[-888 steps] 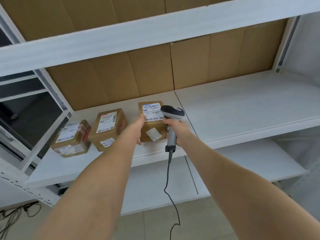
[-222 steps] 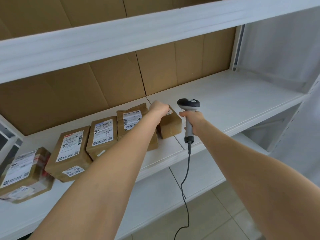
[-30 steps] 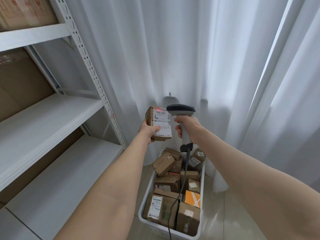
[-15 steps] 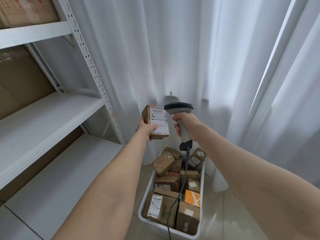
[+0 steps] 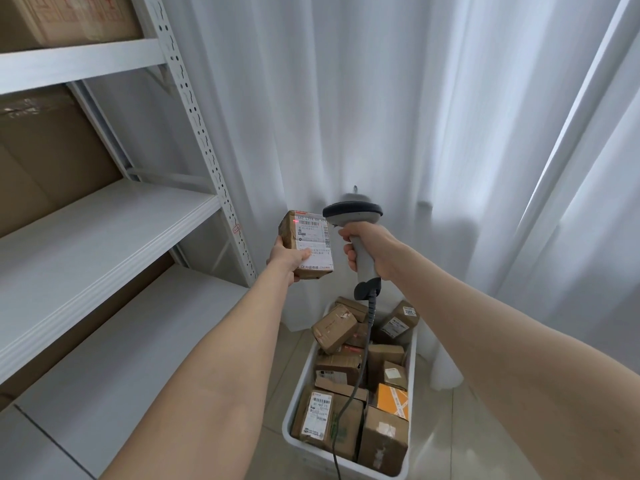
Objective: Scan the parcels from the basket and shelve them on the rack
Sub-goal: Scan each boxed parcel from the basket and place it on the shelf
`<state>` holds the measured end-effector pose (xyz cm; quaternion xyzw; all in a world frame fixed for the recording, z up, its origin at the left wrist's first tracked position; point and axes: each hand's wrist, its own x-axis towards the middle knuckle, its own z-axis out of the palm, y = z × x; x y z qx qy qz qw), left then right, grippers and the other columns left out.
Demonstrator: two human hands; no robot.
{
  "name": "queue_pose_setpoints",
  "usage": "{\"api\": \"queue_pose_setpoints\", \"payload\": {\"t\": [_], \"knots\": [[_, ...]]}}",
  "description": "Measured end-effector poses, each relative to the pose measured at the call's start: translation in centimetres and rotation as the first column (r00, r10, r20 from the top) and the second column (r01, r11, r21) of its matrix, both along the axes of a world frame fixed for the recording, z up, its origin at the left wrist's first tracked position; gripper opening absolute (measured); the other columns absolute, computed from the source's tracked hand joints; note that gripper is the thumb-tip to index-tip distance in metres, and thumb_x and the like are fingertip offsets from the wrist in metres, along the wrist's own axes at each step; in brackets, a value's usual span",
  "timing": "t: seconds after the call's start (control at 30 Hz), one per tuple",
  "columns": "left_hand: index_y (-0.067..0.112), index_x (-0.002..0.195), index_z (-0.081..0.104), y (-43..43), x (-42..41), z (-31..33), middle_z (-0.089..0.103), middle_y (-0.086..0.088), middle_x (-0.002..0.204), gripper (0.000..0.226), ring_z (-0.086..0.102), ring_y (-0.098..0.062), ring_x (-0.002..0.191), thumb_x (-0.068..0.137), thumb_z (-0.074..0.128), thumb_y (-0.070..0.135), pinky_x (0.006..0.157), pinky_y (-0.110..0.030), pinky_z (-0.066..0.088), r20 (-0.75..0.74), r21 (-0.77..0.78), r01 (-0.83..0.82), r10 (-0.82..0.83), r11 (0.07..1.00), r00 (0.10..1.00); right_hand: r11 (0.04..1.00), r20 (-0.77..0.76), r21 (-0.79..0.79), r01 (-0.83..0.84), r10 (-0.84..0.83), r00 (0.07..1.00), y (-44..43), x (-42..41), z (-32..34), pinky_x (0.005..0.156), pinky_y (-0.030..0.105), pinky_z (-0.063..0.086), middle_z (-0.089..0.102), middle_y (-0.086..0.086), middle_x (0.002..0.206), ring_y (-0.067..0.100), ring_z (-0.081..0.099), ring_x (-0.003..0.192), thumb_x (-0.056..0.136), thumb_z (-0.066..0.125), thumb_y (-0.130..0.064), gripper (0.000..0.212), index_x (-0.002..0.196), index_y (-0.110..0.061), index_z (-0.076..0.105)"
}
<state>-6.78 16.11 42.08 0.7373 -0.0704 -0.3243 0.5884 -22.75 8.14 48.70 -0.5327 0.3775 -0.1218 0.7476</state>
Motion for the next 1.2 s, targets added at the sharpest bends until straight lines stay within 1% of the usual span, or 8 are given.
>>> {"api": "queue_pose_setpoints", "payload": {"t": [0.17,0.47,0.63,0.7,0.9,1.03,1.13,1.2], "knots": [[0.027,0.137,0.042,1.7,1.7,0.2,0.06,-0.008,0.126,0.061,0.062,-0.031,0.106,0.087,0.063,0.0,0.088,-0.052,0.053,-0.007,-0.016,0.002,-0.002,1.0,1.0,1.0,0.002,-0.003,-0.025,0.025,1.0,1.1,2.1,-0.2,0.046,0.024,0.047,0.057,0.008,0.063,0.015,0.048,0.046,0.089,0.062,-0.016,0.014,0.098,-0.008,0.057],[0.026,0.137,0.041,5.0,5.0,0.8,0.06,-0.009,0.126,0.061,0.062,-0.031,0.106,0.087,0.063,0.0,0.088,-0.052,0.053,-0.012,-0.025,-0.034,0.034,0.999,0.999,0.996,-0.003,-0.017,-0.082,0.082,0.997,3.7,6.2,0.2,0.045,0.022,0.046,0.054,0.004,0.054,0.013,0.047,0.042,0.088,0.059,-0.013,0.006,0.087,-0.009,0.056],[0.024,0.138,0.041,7.2,5.8,1.5,0.06,-0.008,0.127,0.06,0.062,-0.03,0.106,0.088,0.063,0.002,0.07,-0.043,0.054,0.002,-0.01,-0.073,0.073,0.997,0.997,0.992,0.025,0.003,-0.125,0.125,0.992,5.1,8.6,0.3,0.044,0.021,0.047,0.057,0.006,0.055,0.013,0.048,0.041,0.088,0.062,-0.014,0.008,0.088,-0.008,0.056],[0.023,0.134,0.043,8.4,6.3,1.7,0.06,-0.009,0.127,0.055,0.063,-0.031,0.105,0.087,0.064,0.002,0.072,-0.044,0.055,0.0,-0.016,-0.105,0.105,0.994,0.994,0.988,0.056,0.009,-0.151,0.151,0.987,5.8,9.7,0.3,0.046,0.022,0.049,0.063,0.008,0.059,0.013,0.051,0.042,0.089,0.063,-0.015,0.013,0.098,-0.006,0.057],[0.02,0.136,0.045,13.7,8.0,3.6,0.058,-0.005,0.13,0.059,0.056,-0.022,0.103,0.083,0.072,0.018,0.08,-0.04,0.046,0.02,-0.027,-0.263,0.263,0.964,0.964,0.99,0.15,0.03,-0.135,0.129,0.98,8.5,14.1,0.4,0.059,0.032,0.055,0.065,0.011,0.08,0.019,0.06,0.061,0.089,0.067,-0.011,0.019,0.106,-0.006,0.059],[0.014,0.134,0.049,18.1,9.7,4.7,0.059,-0.008,0.129,0.063,0.056,-0.026,0.116,0.079,0.076,0.026,0.1,-0.041,0.046,0.07,-0.058,-0.41,0.414,0.91,0.908,0.983,0.138,0.03,-0.181,0.175,0.975,11.2,17.3,0.0,0.079,0.043,0.057,0.063,0.014,0.096,0.026,0.063,0.077,0.086,0.071,-0.015,0.04,0.122,-0.004,0.057],[0.013,0.136,0.048,21.5,10.5,5.2,0.059,-0.008,0.129,0.066,0.057,-0.027,0.115,0.079,0.076,0.031,0.099,-0.045,0.048,0.095,-0.064,-0.496,0.5,0.866,0.861,0.97,0.143,0.02,-0.241,0.236,0.961,14.0,19.4,-0.1,0.093,0.048,0.053,0.063,0.017,0.106,0.032,0.063,0.093,0.083,0.074,-0.022,0.048,0.124,-0.004,0.056],[0.014,0.137,0.046,23.6,11.0,5.5,0.058,-0.007,0.13,0.067,0.056,-0.027,0.115,0.08,0.075,0.034,0.098,-0.044,0.049,0.106,-0.056,-0.535,0.538,0.843,0.836,0.956,0.156,0.032,-0.291,0.282,0.946,16.1,20.8,-0.1,0.096,0.051,0.051,0.062,0.015,0.104,0.032,0.063,0.093,0.082,0.076,-0.026,0.049,0.122,-0.005,0.057]]}}
